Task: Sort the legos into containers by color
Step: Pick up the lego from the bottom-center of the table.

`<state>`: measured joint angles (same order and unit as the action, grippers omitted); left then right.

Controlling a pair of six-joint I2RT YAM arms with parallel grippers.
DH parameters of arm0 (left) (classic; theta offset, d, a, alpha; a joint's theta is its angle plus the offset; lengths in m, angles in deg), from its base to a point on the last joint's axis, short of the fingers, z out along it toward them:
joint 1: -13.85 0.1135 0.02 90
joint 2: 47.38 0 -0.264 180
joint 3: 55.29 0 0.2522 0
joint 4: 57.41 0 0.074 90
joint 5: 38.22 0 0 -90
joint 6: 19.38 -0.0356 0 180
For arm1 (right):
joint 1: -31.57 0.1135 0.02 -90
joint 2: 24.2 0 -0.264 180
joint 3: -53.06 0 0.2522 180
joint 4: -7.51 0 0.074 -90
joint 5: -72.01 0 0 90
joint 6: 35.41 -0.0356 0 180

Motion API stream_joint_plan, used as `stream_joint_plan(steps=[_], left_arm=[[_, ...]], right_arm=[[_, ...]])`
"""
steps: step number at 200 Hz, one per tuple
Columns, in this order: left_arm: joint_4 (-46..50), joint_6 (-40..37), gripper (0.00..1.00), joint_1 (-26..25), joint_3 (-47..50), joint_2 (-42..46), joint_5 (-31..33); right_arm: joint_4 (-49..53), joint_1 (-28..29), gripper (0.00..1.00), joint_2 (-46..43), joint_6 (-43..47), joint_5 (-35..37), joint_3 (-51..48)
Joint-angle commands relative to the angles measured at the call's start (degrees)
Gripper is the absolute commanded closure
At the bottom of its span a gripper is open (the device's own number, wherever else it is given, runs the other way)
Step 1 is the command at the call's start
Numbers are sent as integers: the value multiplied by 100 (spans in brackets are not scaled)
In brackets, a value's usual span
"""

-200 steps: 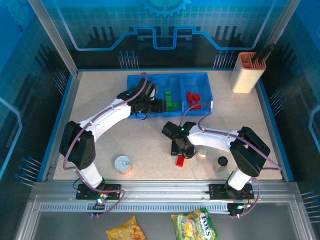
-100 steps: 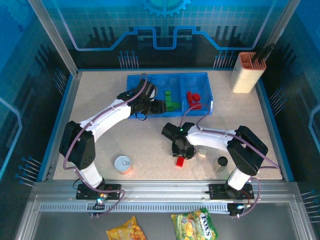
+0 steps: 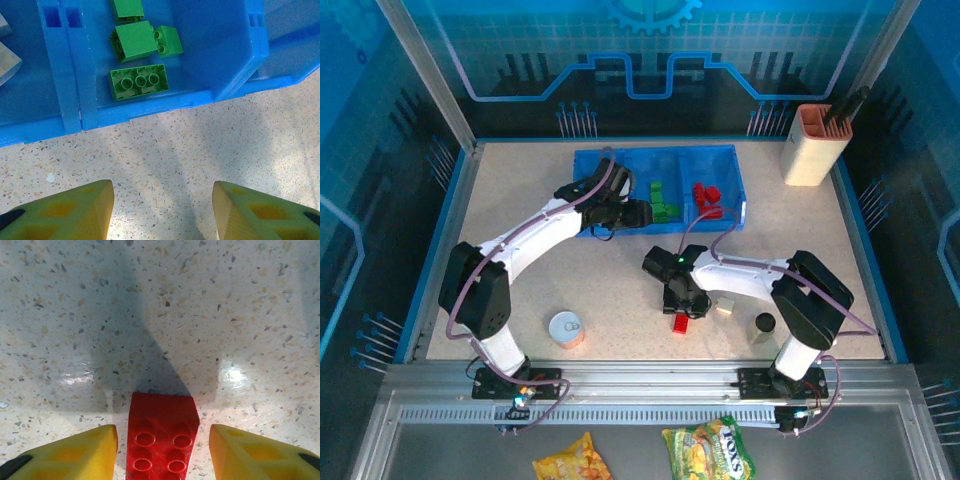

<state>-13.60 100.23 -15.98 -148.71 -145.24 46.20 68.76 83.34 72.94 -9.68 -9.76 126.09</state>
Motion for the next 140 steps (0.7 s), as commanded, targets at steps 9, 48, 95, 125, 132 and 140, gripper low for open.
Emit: stream_joint_plan(steps=[9, 48, 95, 125, 132, 140], left_arm=[[-51, -77, 45, 19, 11, 171, 33], [-34, -82, 45, 21, 41, 189, 56], [-29, -78, 45, 22, 77, 223, 71], [-26, -78, 45, 14, 125, 274, 77], [-25, -79, 45, 17, 141, 294, 91], [-15, -86, 45, 22, 159, 309, 92]], right_arm=[[-77, 79, 49, 195, 19, -103, 24], [-33, 78, 57, 227, 55, -37, 97], [52, 57, 70, 108, 183, 52, 190], [47, 11, 73, 25, 392, 100, 248], [51, -13, 73, 7, 448, 112, 256], [59, -38, 73, -1, 524, 130, 278]])
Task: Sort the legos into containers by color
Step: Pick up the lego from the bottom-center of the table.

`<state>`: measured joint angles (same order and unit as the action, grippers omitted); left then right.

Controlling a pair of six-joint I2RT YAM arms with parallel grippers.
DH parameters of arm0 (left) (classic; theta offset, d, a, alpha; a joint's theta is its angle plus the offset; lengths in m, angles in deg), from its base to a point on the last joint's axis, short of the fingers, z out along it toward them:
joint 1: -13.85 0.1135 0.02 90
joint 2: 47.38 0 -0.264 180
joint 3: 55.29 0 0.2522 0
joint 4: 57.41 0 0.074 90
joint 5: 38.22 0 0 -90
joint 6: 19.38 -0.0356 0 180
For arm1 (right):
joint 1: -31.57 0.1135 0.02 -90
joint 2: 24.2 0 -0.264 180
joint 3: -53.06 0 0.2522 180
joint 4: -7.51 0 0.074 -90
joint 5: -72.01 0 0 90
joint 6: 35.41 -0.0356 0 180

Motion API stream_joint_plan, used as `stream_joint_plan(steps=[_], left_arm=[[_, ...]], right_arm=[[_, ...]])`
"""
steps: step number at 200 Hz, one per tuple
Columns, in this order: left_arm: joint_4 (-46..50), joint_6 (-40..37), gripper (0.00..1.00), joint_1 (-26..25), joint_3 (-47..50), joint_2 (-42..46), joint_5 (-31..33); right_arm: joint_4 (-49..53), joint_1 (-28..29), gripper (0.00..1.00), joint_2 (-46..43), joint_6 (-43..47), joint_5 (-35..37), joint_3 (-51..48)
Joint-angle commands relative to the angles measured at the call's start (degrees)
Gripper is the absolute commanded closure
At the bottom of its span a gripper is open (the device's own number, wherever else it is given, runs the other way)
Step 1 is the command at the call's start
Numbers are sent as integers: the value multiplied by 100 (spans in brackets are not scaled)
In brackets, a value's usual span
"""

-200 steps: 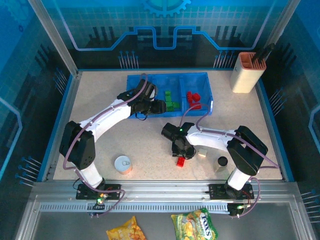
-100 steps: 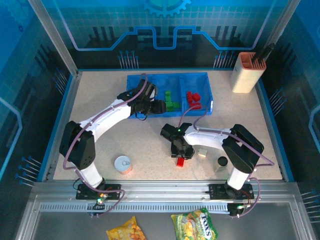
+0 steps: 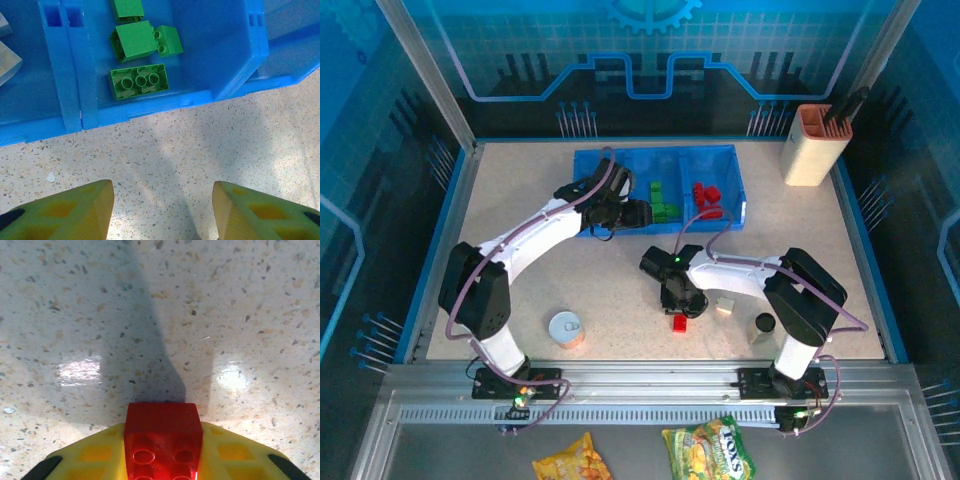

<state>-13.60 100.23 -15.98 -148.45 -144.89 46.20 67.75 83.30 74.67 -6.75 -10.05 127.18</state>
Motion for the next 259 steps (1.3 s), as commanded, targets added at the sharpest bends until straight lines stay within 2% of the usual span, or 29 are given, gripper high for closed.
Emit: stream_joint_plan(steps=[1, 87, 143, 196, 259], left_arm=[[-16, -86, 45, 21, 143, 280, 88], [57, -144, 44, 22, 617, 698, 231], [24, -105, 44, 20, 1153, 1115, 277], [85, -97, 44, 21, 1545, 1456, 310], [180, -43, 44, 14, 1776, 1742, 399]], right_arm=[[155, -34, 73, -175, 247, 152, 169], [238, -656, 74, -280, 1946, 71, 428], [504, -1476, 73, -273, 3066, -16, 898], [798, -2324, 73, 1, 3893, -3, 1692], [924, -3184, 72, 681, 4432, -212, 3016]])
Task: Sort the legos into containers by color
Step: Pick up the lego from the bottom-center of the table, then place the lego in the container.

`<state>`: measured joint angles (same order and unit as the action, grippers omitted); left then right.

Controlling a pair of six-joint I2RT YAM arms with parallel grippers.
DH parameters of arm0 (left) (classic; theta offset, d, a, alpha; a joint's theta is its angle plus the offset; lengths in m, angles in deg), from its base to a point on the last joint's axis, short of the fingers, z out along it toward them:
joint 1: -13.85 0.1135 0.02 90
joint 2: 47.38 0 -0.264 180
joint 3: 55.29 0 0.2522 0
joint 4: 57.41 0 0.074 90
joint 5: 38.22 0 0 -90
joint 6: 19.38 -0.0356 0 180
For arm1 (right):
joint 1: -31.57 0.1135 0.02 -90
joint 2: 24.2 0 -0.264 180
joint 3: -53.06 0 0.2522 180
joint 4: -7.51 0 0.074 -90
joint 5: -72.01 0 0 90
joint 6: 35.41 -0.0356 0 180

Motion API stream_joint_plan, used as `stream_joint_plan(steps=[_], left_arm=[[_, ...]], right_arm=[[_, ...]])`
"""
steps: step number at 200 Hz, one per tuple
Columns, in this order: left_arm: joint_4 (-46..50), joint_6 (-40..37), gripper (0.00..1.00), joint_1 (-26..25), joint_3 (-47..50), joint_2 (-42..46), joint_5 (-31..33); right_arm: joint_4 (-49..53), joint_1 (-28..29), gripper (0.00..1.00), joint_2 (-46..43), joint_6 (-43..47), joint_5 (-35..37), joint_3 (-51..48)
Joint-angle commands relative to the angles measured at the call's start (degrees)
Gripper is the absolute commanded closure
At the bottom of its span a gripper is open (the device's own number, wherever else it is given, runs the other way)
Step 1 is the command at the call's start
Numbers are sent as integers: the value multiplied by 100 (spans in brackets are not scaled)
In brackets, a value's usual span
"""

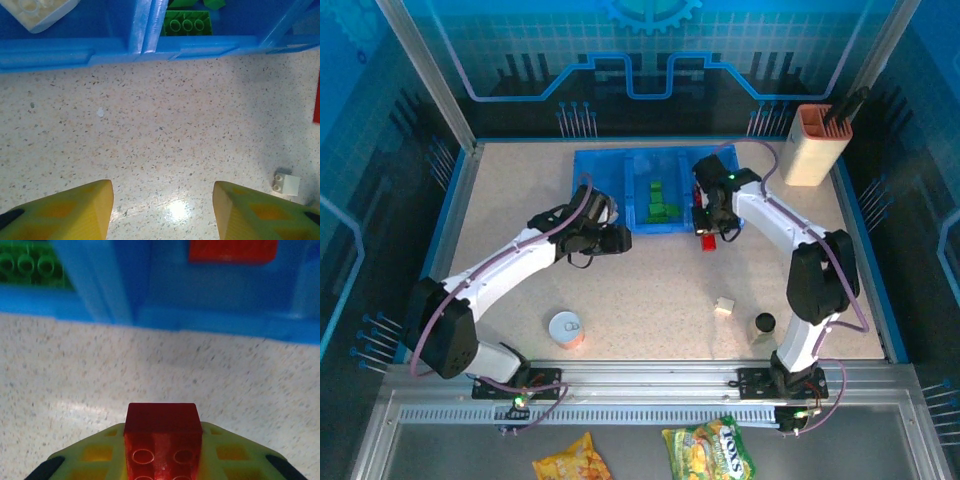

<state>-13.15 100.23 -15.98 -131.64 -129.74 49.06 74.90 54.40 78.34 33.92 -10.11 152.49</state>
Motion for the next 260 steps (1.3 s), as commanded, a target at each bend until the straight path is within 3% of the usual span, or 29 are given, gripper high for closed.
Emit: stream_joint_plan(steps=[1, 52, 134, 200, 260], left_arm=[[133, -43, 44, 13, 96, 229, 113], [208, 0, 44, 23, 133, 360, 131], [454, -41, 44, 18, -68, 413, 211], [520, 76, 44, 18, -48, 595, 325], [606, 118, 44, 16, 12, 687, 373]], right_arm=[[210, -304, 72, 321, 372, -216, 516], [79, -713, 71, 1045, 692, -343, 1575], [-533, -793, 71, 2215, 1341, 732, 3113], [-1746, -790, 72, 2642, 1970, 1844, 3255], [-2613, -751, 71, 2885, 2235, 2247, 2991]])
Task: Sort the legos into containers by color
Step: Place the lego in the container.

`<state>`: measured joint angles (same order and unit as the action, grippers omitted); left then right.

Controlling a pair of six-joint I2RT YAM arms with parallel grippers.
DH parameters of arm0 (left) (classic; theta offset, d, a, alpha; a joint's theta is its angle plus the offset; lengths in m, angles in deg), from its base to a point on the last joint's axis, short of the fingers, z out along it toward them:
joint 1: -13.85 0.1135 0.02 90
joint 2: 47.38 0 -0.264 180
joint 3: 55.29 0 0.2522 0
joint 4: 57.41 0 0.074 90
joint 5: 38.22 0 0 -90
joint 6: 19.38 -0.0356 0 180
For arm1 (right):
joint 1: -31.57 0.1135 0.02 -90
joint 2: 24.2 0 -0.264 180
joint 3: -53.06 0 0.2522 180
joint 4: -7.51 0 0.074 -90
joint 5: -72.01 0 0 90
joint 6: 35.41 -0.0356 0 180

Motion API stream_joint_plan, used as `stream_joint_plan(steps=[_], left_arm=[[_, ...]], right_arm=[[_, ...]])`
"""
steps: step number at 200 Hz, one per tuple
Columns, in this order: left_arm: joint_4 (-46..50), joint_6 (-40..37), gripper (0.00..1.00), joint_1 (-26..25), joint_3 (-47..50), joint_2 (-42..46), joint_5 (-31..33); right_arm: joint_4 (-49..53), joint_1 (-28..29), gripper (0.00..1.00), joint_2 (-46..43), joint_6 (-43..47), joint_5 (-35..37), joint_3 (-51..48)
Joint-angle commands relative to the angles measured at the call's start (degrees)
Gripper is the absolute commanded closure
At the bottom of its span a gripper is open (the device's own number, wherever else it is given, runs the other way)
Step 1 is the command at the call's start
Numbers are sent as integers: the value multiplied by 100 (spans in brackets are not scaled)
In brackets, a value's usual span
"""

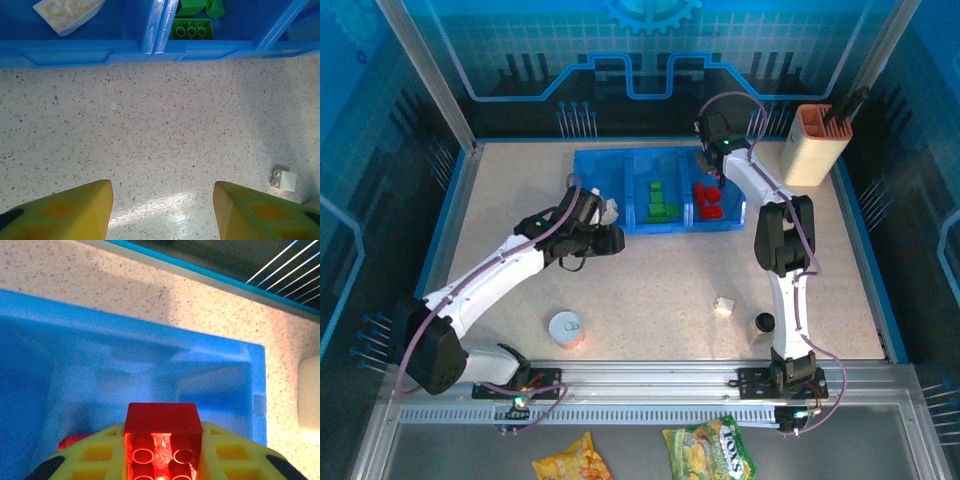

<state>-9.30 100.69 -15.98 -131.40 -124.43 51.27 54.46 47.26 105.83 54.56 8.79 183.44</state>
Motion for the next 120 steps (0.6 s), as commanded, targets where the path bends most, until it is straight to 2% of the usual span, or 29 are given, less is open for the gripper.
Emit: stream_joint_plan(steps=[1, 56, 120], left_arm=[[230, 71, 44, 14, -13, 160, 154], [288, 105, 44, 13, -23, 208, 182], [352, 123, 44, 17, -15, 270, 192]], right_arm=[[-582, -38, 71, 136, 171, 359, -113], [-934, 31, 71, 462, 373, 862, -319], [-871, 30, 66, 544, 324, 822, -429]])
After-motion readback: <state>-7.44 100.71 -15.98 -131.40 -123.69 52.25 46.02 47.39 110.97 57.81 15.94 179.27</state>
